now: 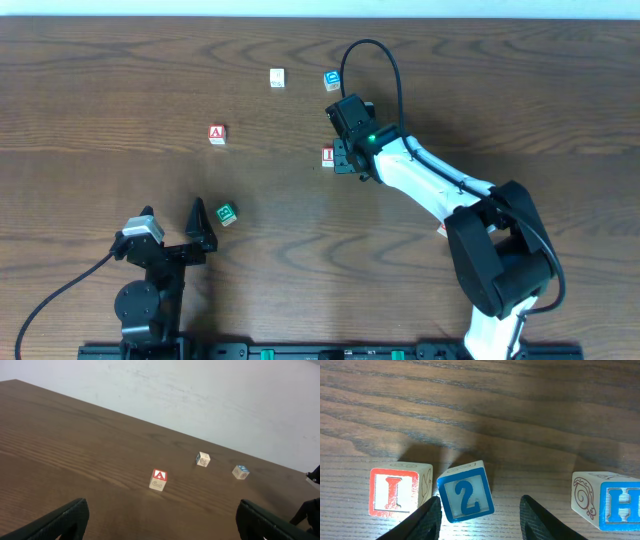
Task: Spell out Ai2
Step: 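Lower the blue 2 block beside the I and open the gripper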
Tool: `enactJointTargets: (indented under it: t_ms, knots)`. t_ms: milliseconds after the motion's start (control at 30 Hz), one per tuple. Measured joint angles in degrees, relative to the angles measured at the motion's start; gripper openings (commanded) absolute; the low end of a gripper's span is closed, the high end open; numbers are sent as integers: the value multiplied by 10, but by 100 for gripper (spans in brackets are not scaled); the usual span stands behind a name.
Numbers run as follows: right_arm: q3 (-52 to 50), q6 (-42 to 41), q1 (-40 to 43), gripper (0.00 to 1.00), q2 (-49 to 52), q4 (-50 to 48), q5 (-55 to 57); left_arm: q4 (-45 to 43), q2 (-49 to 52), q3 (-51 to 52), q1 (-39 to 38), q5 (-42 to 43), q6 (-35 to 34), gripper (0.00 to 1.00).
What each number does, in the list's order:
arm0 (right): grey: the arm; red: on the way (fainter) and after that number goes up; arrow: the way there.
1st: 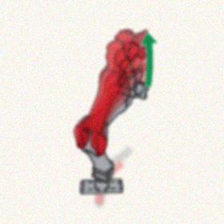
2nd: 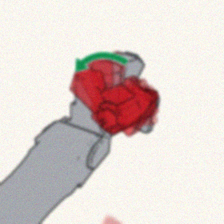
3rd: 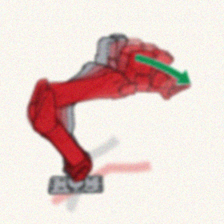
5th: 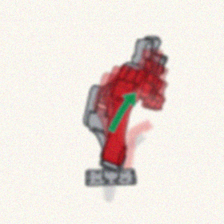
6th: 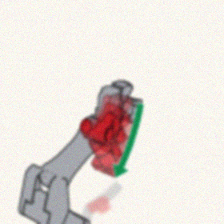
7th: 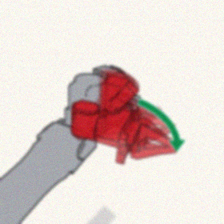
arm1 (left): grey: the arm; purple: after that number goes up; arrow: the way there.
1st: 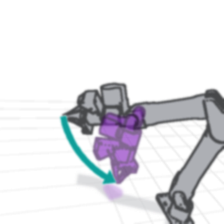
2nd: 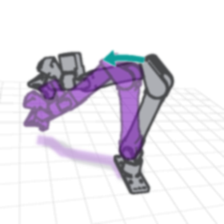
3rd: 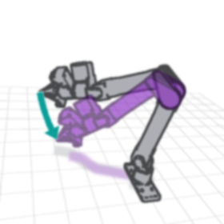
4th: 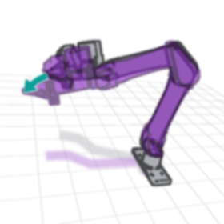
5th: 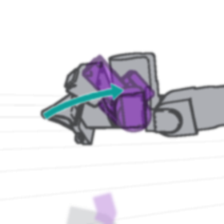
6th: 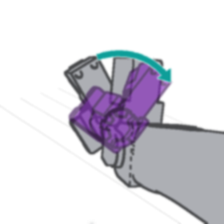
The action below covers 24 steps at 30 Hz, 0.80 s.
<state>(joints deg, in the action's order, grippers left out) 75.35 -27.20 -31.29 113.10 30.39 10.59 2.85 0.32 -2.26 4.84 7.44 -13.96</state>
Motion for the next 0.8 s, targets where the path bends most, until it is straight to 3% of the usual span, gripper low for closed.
enactJointTargets:
  t_ms: [400,467,533,567,667,800]
  knots:
    - [4,0,0,47,0,10,5,0,0,0,0,0,0,95]
    - [13,0,0,37,0,19,6,0,0,0,0,0,0,95]
    - [22,2,0,36,-3,27,6,0,0,0,0,0,0,95]
    - [27,2,2,31,-7,31,6,0,0,0,0,0,0,95]
    - [35,0,11,1,-19,37,6,0,0,0,0,0,0,95]
    - [37,7,32,1,-24,52,8,0,0,0,0,0,0,95]
